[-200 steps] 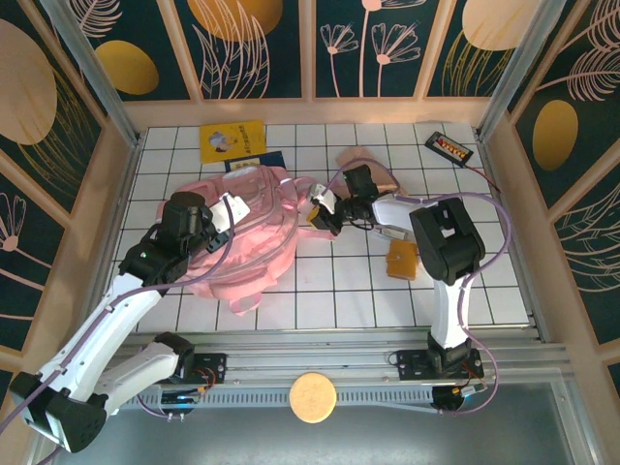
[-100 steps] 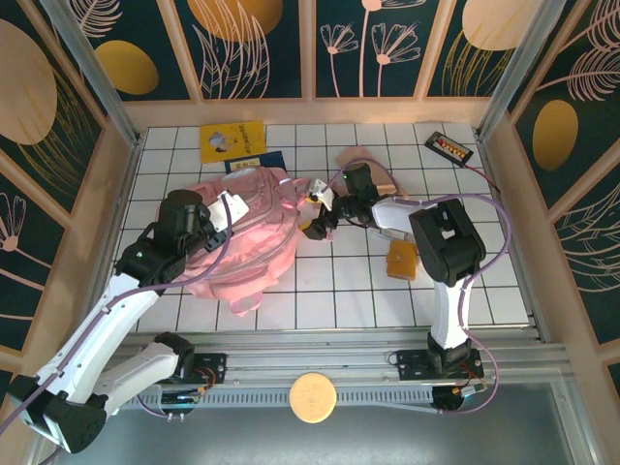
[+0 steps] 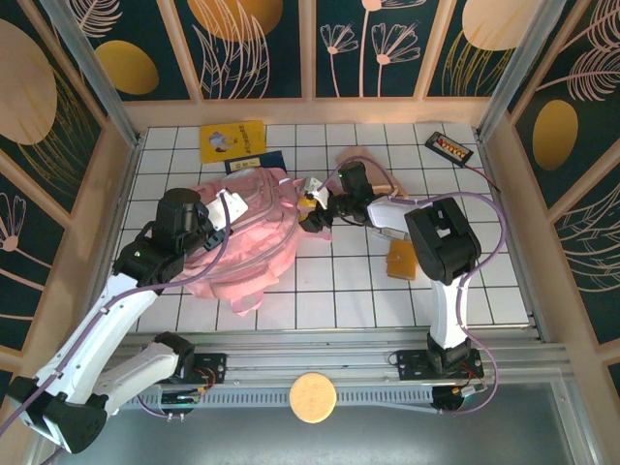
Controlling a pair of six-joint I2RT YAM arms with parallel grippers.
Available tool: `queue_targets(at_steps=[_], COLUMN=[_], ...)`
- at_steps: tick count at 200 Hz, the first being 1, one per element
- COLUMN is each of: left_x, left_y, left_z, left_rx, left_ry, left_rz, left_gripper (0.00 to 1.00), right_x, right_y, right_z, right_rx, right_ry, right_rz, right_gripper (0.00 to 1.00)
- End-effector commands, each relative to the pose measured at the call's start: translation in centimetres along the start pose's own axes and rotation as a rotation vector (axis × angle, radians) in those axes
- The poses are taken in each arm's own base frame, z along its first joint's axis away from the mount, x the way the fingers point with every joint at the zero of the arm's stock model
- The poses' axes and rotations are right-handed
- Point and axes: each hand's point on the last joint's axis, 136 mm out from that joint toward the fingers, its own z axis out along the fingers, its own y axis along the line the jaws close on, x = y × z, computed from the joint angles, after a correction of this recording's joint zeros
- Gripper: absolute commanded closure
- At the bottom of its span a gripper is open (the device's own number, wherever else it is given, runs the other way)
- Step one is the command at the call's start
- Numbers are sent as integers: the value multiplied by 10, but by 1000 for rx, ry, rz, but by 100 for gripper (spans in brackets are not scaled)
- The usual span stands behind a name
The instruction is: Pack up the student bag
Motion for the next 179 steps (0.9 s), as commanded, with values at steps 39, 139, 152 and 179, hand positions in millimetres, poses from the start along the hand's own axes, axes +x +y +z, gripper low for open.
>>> queue_targets(at_steps=[39, 139, 152, 179], left_x=[-32, -21, -21, -22], left_y=[31, 31, 31, 31], left_z=[-18, -17, -18, -20], left_rx=[-103, -133, -133, -128], left_ry=[-113, -83, -86, -91], left_rz=[-40, -19, -17, -3], left_gripper=[100, 100, 100, 100], right_x=[-10, -5, -6, -12], right_y=[-7, 3, 6, 14], right_z=[3, -17, -20, -25], right_rx=[-13, -5, -10, -36], right_ry=[-24, 25, 24, 5], right_rz=[-9, -10, -10, 6], right_gripper=[61, 100, 100, 100])
